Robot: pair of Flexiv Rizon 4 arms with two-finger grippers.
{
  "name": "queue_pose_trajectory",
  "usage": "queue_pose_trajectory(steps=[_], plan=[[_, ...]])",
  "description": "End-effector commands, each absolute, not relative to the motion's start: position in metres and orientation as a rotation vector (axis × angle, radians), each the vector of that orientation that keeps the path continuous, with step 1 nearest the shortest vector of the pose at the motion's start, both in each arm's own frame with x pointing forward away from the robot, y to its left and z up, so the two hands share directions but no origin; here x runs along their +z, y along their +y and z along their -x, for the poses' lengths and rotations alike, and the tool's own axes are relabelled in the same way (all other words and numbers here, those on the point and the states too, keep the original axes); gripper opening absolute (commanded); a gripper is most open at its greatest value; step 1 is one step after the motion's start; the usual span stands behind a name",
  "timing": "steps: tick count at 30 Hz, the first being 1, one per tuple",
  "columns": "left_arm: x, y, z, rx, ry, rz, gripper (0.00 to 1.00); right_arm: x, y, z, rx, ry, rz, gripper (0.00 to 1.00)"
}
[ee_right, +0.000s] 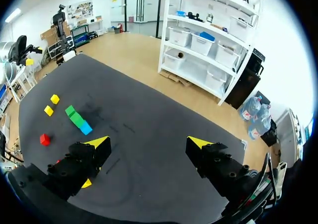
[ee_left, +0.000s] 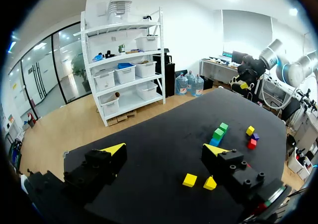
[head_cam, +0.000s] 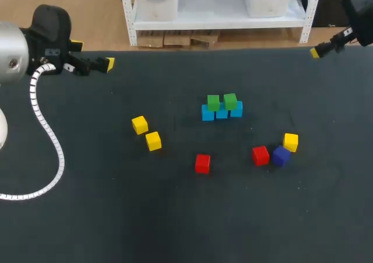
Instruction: Place the blue cubes, place green cubes on the blue cubes, place the yellow cubes on the green cubes, then place the red cubes on the yellow cubes, and place purple cube on the red cubes.
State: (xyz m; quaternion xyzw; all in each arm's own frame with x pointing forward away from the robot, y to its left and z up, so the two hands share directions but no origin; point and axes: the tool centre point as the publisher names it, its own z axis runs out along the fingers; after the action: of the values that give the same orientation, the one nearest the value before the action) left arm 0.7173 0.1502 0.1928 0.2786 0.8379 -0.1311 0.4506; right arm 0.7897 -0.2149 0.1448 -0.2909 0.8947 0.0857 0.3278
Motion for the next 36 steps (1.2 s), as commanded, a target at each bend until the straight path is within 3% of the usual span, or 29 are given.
queue_pose_trajectory(steps=[1, 10, 17, 18, 20, 36], plan=[[0.191, 0.153, -0.718, -0.339, 2.061, -0.695, 1.0, 0.145, -0.215, -0.789, 0.222, 2.344, 0.761, 1.0], [0.213, 0.152, -0.716, -0.255, 2.076, -0.745, 1.0, 0.145, -0.215, -0.789, 0.222, 2.344, 0.761, 1.0], [0.229, 0.122, -0.687, -0.121, 2.148, -0.955, 1.0, 0.145, -0.215, -0.789, 0.222, 2.344, 0.761, 1.0], [0.23, 0.117, -0.682, -0.119, 2.155, -0.982, 0.95, 0.145, -0.215, -0.789, 0.222, 2.344, 0.761, 1.0], [0.227, 0.106, -0.673, -0.113, 2.182, -1.006, 1.0, 0.145, -0.215, -0.789, 0.222, 2.344, 0.761, 1.0], [0.107, 0.041, -0.637, -0.066, 2.507, -1.231, 1.0, 0.145, -0.215, -0.789, 0.222, 2.344, 0.761, 1.0]])
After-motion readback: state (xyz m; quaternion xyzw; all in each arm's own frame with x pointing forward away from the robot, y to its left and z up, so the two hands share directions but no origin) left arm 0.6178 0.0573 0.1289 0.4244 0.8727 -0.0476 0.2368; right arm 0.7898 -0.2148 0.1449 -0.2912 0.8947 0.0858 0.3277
